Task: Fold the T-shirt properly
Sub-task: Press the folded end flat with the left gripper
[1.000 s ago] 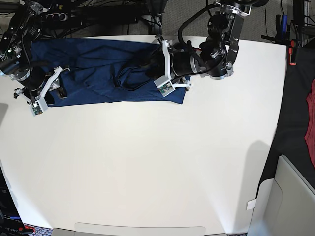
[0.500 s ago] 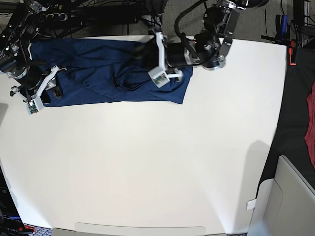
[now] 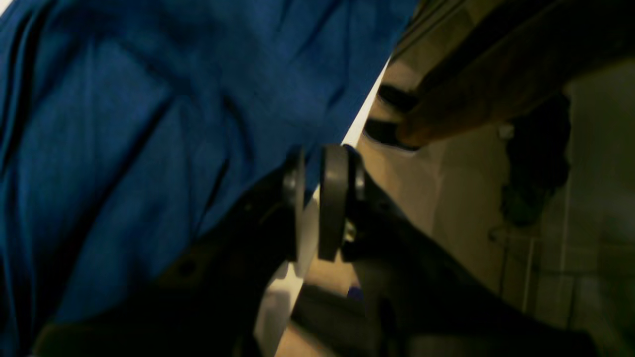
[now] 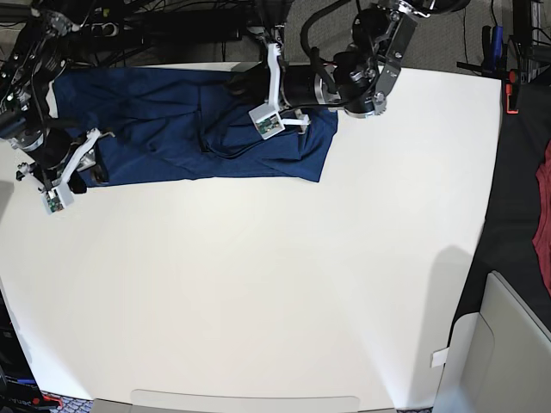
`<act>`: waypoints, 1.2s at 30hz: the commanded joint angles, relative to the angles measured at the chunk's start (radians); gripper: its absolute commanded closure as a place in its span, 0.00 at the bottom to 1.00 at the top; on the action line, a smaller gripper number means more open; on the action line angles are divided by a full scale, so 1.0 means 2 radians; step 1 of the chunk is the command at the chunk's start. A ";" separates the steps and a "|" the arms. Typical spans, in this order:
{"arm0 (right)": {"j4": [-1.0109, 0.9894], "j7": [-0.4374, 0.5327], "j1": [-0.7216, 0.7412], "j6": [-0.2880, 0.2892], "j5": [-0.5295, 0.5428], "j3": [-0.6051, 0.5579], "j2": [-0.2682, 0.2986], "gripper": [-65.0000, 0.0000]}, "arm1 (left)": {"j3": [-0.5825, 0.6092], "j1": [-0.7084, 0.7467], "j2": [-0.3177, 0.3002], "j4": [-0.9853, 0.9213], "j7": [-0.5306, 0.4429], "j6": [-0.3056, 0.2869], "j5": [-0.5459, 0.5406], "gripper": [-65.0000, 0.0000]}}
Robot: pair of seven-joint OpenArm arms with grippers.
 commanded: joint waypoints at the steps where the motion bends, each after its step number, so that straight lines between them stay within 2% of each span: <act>1: 0.001 0.008 0.013 0.001 0.009 -0.010 0.006 0.60 | 0.001 -0.003 -0.005 0.010 -0.002 -0.003 -0.009 0.93; 6: -0.022 0.008 0.039 0.001 -0.001 -0.070 0.005 0.60 | -0.035 -0.003 -0.024 0.014 0.000 -0.003 -0.009 0.93; 11: -0.019 0.007 0.057 0.001 -0.074 -0.142 -0.012 0.60 | -0.142 -0.003 -0.024 0.017 0.001 -0.003 -0.008 0.93; 14: -0.019 0.008 0.058 0.001 -0.099 -0.152 -0.023 0.60 | -0.192 -0.003 -0.024 0.017 0.004 -0.003 -0.008 0.92; 17: -0.019 0.010 0.058 0.001 -0.103 -0.151 -0.025 0.60 | -0.218 -0.003 -0.025 0.017 0.005 -0.003 -0.008 0.86; 21: -0.019 0.011 0.059 0.001 -0.102 -0.149 -0.023 0.60 | -0.220 -0.002 -0.024 0.017 0.005 -0.003 -0.008 0.77; 23: -0.019 0.011 0.059 0.001 -0.103 -0.149 -0.023 0.60 | -0.220 -0.002 -0.022 0.017 0.005 -0.003 -0.008 0.76; 28: -0.019 0.011 0.057 0.001 -0.104 -0.147 -0.023 0.60 | -0.219 -0.006 0.007 0.017 0.005 -0.003 -0.008 0.76; 30: -0.019 0.011 0.055 0.001 -0.102 -0.136 -0.023 0.60 | -0.207 -0.010 0.021 0.017 0.004 -0.003 -0.007 0.76; 36: -0.019 0.009 0.049 0.001 -0.101 -0.113 -0.023 0.60 | -0.147 -0.054 0.031 0.014 0.001 -0.003 -0.006 0.76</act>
